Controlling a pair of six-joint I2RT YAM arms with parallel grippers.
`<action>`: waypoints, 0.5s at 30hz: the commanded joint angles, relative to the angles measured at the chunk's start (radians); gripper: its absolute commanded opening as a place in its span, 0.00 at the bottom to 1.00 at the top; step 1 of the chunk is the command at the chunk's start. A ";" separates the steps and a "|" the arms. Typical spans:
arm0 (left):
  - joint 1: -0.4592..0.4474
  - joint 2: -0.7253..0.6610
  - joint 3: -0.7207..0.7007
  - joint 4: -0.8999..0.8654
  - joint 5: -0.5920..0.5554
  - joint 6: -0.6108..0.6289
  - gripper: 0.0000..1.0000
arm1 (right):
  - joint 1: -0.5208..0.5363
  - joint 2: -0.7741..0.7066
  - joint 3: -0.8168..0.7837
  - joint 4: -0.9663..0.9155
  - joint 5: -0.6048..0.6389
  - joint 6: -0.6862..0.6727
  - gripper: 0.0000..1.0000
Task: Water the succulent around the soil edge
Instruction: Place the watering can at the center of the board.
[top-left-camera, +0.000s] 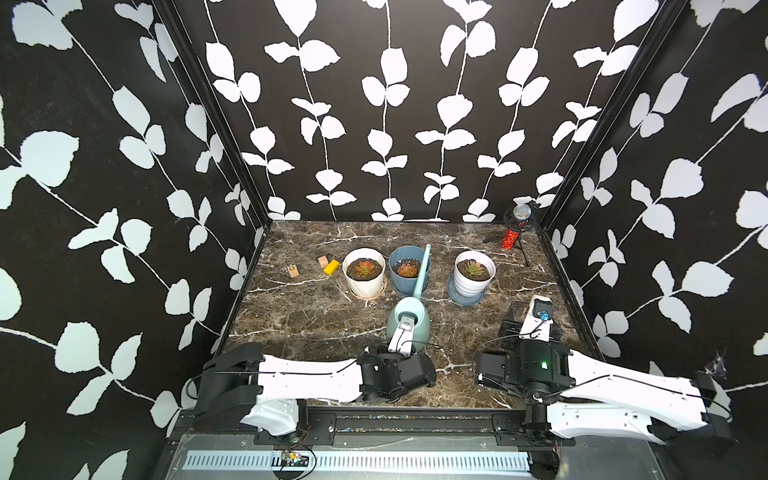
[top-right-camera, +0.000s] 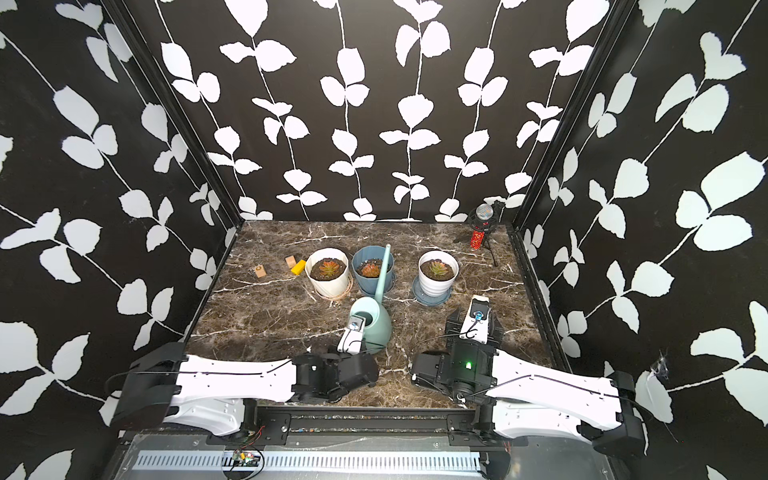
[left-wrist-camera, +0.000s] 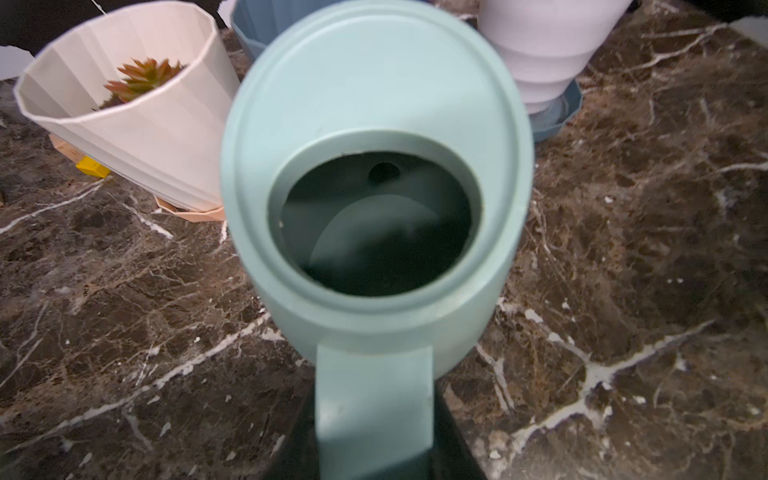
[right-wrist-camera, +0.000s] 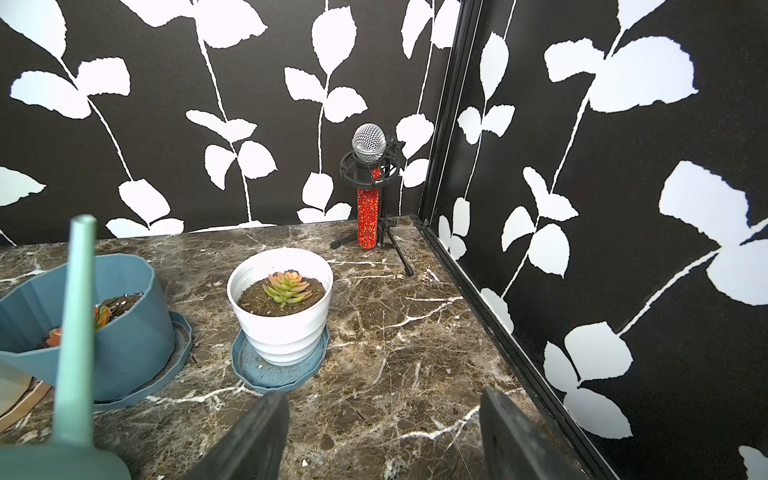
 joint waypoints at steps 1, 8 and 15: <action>-0.001 0.027 0.061 0.072 0.023 -0.001 0.00 | -0.006 -0.006 0.028 -0.191 0.009 0.011 0.75; -0.001 0.119 0.128 0.134 0.072 0.054 0.00 | -0.009 -0.015 0.023 -0.191 0.011 0.006 0.75; 0.001 0.141 0.155 0.102 0.084 0.072 0.27 | -0.011 -0.024 0.025 -0.190 0.008 -0.002 0.75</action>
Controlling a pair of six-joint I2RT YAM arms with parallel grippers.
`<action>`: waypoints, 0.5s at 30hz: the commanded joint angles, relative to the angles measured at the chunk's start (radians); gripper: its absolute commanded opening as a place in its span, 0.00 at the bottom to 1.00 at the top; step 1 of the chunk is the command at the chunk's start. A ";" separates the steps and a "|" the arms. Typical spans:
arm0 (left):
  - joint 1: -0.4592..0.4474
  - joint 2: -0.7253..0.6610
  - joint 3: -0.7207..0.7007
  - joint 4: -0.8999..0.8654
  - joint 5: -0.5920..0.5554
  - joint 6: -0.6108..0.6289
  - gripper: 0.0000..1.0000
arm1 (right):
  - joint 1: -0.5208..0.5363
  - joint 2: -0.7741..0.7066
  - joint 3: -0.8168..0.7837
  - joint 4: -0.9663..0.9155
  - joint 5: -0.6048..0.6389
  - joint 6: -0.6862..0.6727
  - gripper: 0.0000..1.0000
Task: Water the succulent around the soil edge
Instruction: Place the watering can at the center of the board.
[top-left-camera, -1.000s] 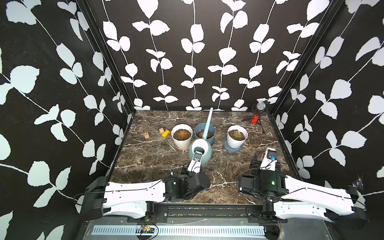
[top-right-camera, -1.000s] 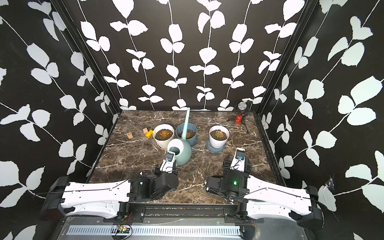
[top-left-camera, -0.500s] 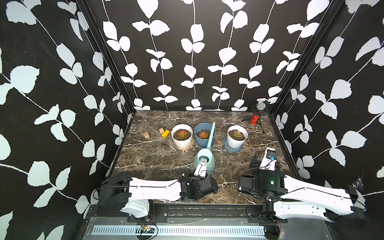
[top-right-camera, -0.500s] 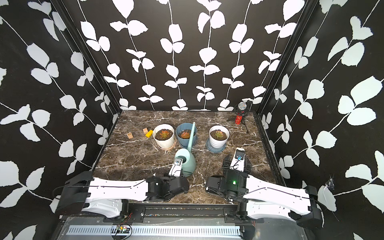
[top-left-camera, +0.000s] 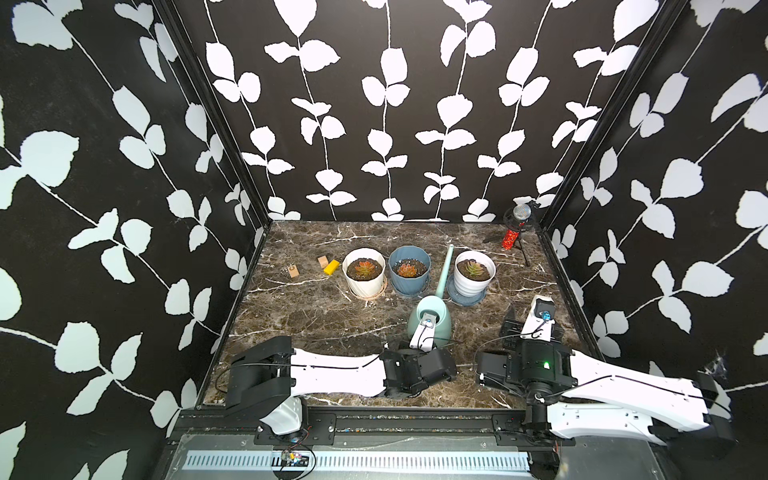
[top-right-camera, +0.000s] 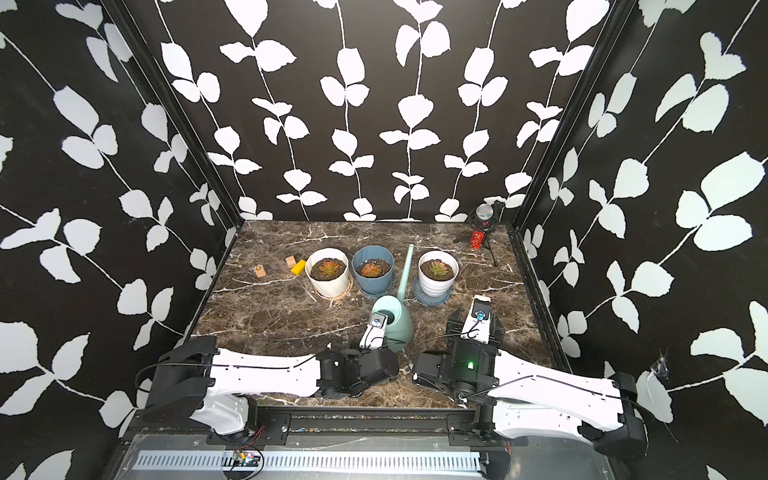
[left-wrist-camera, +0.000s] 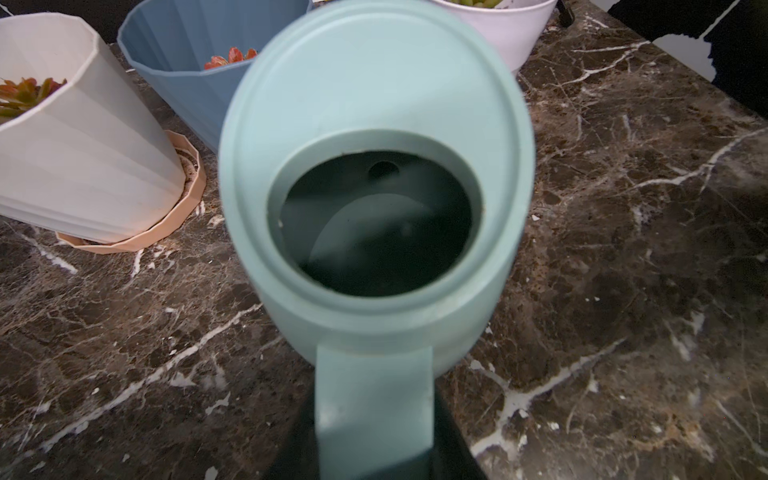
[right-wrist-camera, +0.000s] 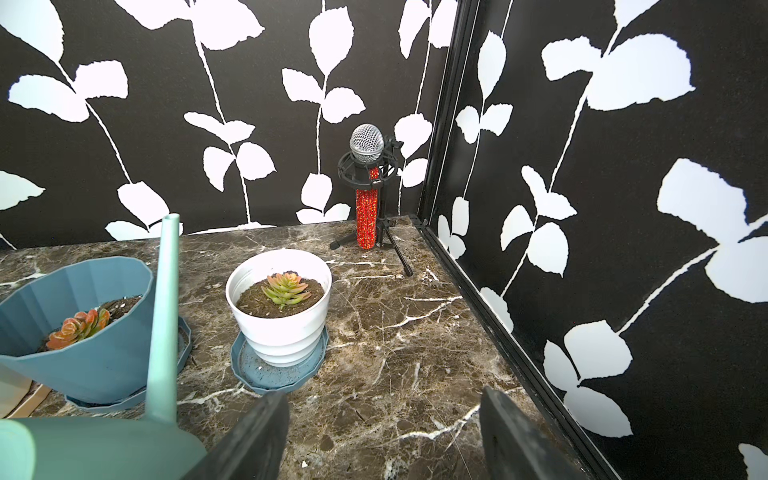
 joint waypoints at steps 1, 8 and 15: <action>0.001 -0.014 0.020 -0.002 0.008 0.017 0.35 | -0.008 -0.015 0.025 -0.191 0.010 0.000 0.75; -0.001 -0.117 0.005 -0.067 -0.037 0.095 0.87 | -0.008 -0.003 0.043 -0.163 0.028 -0.027 0.76; 0.035 -0.272 0.049 -0.088 -0.217 0.435 0.99 | -0.077 -0.061 -0.009 0.687 0.041 -1.019 0.82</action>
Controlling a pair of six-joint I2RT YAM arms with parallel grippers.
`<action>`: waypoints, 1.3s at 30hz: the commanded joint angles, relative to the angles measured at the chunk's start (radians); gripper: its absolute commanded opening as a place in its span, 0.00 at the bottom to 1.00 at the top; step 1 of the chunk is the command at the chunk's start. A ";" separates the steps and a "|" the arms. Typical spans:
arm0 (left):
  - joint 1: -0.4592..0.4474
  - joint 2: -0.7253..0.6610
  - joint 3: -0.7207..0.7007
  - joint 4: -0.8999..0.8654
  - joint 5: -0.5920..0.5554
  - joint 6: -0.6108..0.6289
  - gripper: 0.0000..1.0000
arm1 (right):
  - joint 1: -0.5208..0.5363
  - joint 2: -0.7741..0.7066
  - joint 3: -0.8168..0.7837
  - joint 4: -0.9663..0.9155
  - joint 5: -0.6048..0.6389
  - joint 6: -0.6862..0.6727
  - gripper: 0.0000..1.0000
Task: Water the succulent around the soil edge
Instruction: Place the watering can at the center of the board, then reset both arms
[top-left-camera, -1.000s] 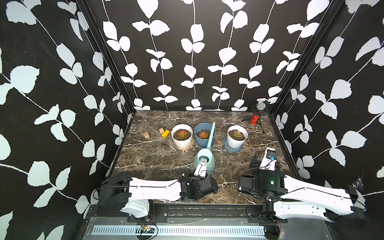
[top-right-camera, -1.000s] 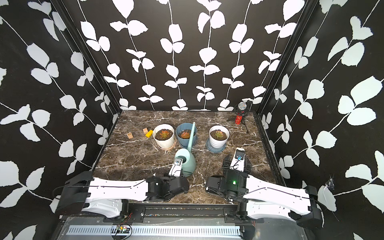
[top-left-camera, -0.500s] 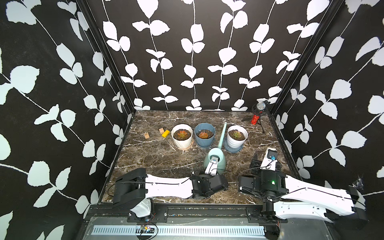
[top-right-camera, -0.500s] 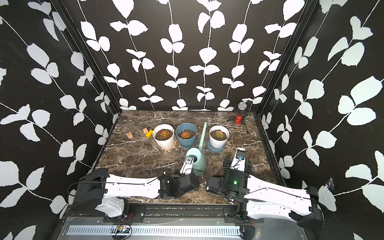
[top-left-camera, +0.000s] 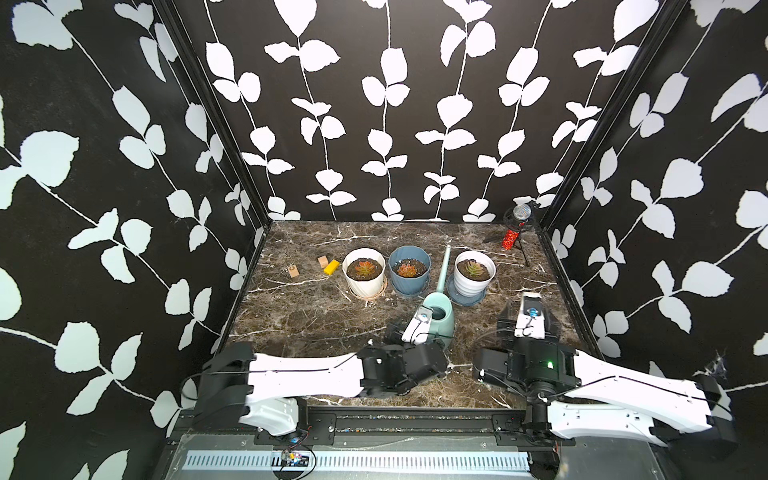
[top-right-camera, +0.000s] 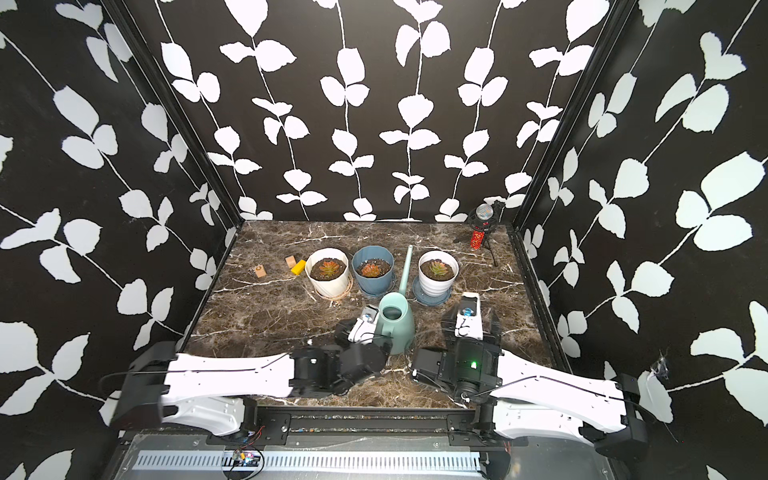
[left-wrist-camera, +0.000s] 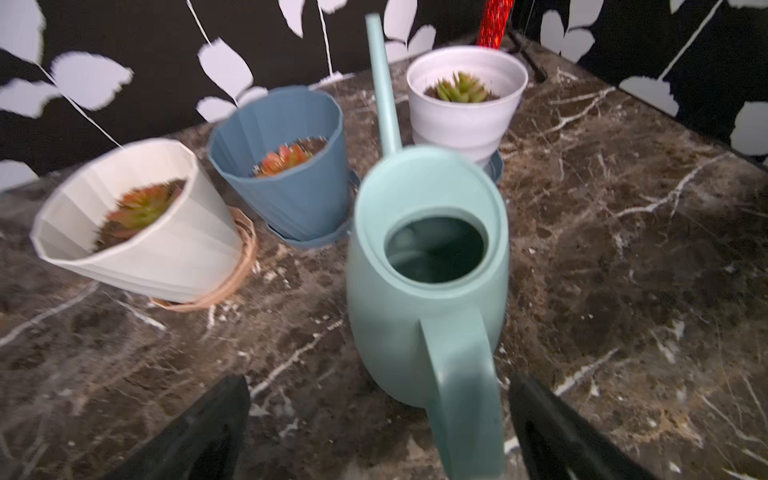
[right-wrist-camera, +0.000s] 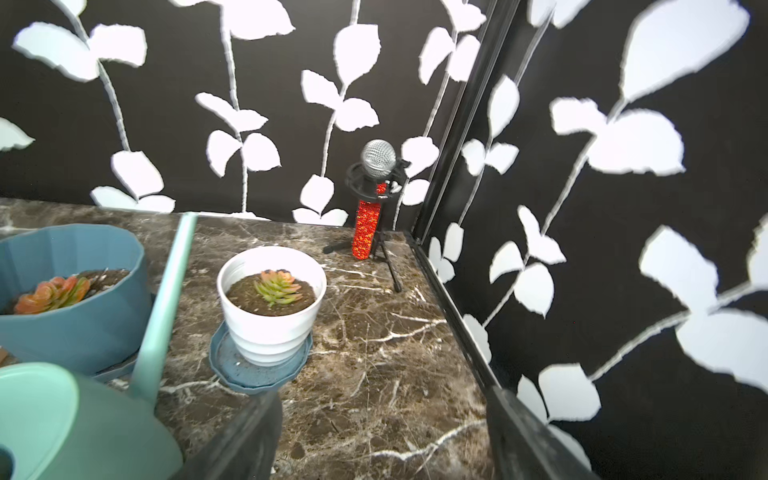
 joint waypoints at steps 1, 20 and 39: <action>0.068 -0.079 0.042 -0.024 -0.118 0.231 0.99 | -0.106 -0.064 -0.051 0.623 -0.066 -0.720 0.83; 1.001 -0.261 -0.266 0.382 0.010 0.644 0.98 | -0.997 0.031 -0.393 1.456 -0.498 -1.146 0.89; 1.194 0.046 -0.633 1.194 0.264 0.774 0.98 | -1.139 0.533 -0.538 2.138 -0.940 -1.249 0.99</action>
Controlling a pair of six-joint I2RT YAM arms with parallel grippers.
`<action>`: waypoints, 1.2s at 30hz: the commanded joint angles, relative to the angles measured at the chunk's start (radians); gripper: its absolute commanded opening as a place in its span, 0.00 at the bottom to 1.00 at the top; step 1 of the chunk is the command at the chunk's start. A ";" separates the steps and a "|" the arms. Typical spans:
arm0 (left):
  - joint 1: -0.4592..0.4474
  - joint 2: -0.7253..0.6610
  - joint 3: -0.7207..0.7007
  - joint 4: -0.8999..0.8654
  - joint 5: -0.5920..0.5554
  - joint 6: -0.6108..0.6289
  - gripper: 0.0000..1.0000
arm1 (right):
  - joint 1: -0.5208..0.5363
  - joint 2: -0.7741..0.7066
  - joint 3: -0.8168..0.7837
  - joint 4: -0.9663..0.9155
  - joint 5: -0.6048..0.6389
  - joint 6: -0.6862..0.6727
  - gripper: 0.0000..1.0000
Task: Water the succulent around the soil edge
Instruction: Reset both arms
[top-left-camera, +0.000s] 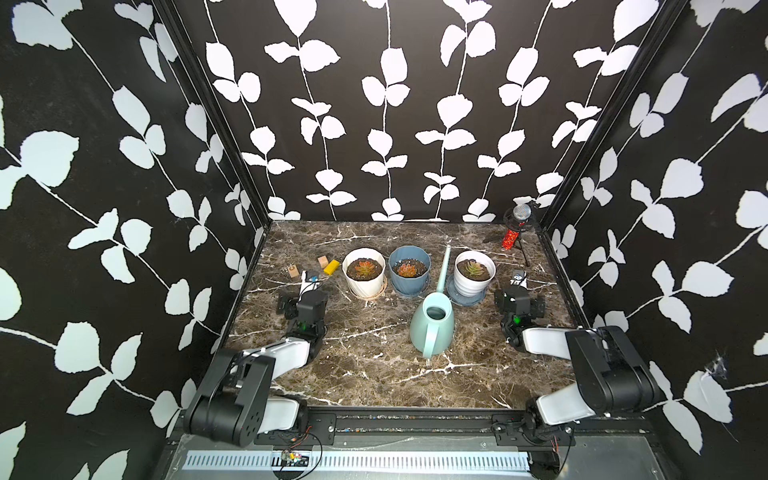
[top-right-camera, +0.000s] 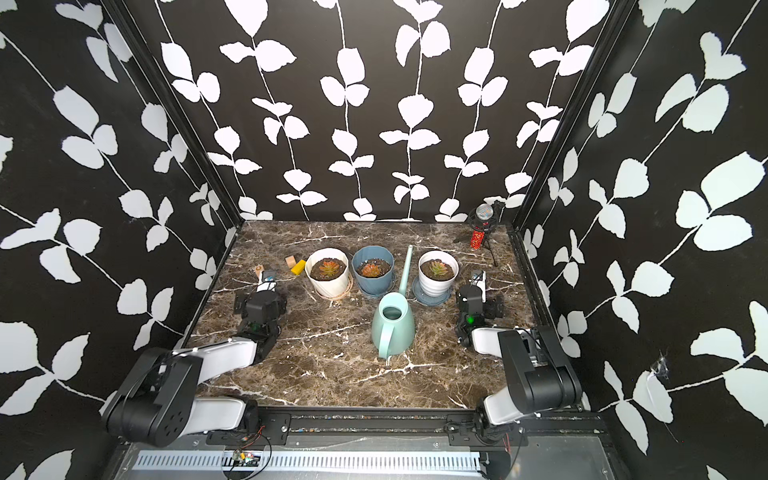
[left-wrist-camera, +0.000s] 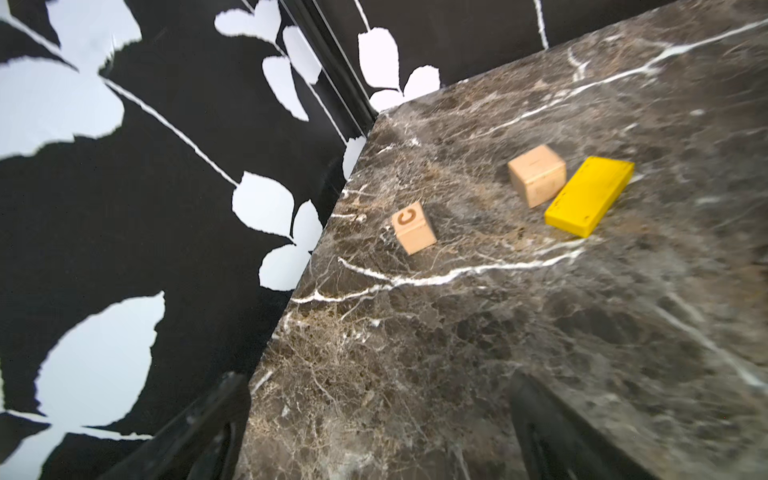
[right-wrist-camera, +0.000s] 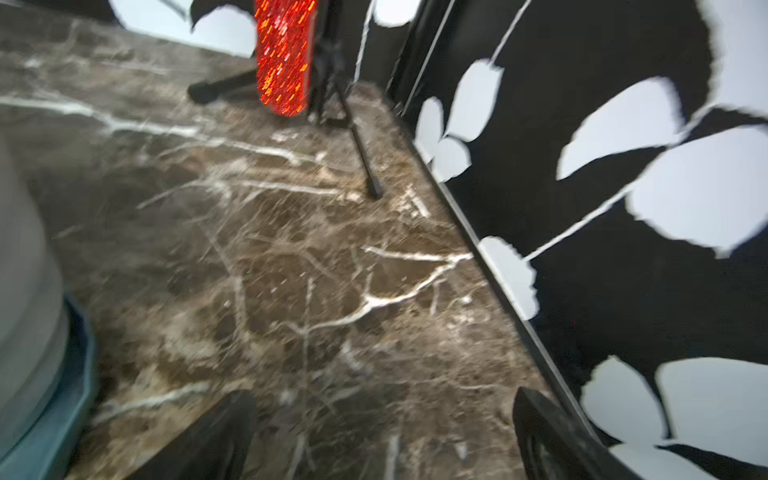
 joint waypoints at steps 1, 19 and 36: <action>0.029 0.026 -0.012 0.187 0.087 0.031 0.98 | -0.048 0.001 -0.008 0.137 -0.162 0.005 0.99; 0.033 0.098 0.017 0.205 0.273 -0.044 0.90 | -0.080 0.026 -0.043 0.207 -0.281 -0.001 0.99; 0.132 0.206 0.057 0.214 0.378 -0.132 0.99 | -0.079 0.029 -0.039 0.203 -0.283 -0.001 0.99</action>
